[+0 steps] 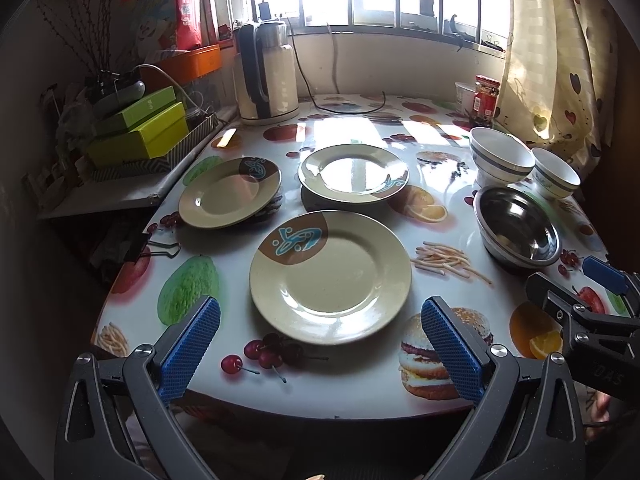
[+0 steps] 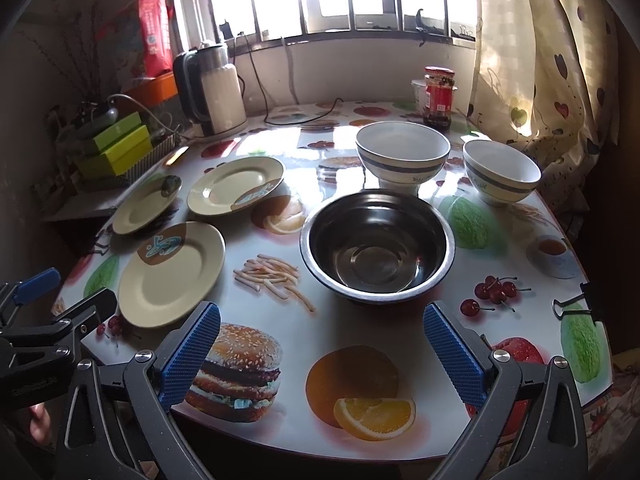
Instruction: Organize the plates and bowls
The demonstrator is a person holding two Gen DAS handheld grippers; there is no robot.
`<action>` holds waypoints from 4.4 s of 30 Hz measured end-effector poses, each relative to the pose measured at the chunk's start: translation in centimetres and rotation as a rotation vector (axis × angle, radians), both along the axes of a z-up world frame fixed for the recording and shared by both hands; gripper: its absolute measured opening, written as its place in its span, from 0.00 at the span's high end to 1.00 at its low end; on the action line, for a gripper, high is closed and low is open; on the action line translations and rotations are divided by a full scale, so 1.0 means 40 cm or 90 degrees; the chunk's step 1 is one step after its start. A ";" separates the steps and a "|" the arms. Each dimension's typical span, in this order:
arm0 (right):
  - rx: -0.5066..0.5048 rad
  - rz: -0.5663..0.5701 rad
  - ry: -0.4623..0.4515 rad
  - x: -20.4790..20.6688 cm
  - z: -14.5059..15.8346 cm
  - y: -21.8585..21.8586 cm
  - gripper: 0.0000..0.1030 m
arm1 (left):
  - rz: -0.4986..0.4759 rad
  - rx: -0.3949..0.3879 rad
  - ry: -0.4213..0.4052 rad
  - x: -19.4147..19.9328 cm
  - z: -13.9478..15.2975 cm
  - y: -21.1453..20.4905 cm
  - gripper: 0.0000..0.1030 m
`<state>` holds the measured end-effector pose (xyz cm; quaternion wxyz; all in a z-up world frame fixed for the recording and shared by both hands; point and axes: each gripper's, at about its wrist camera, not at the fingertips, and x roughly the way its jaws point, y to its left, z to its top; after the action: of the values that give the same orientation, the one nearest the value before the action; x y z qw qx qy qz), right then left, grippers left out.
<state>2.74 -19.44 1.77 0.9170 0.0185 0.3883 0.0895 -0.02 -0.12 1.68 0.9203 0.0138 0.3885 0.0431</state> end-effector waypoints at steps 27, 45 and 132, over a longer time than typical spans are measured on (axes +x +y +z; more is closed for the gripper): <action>0.012 0.138 0.010 0.091 0.003 0.100 0.00 | 0.049 -0.064 0.051 0.050 -0.052 0.155 0.15; 0.026 0.184 0.033 0.226 0.022 0.212 0.06 | 0.051 -0.129 0.052 0.166 -0.025 0.232 0.18; 0.118 0.057 0.171 0.575 -0.103 0.181 0.77 | -0.034 -0.184 0.147 0.573 -0.107 0.173 0.73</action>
<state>25.73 -12.19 -2.35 0.8461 0.0976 0.4980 0.1628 22.88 6.78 -2.60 0.8628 -0.1031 0.4932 -0.0398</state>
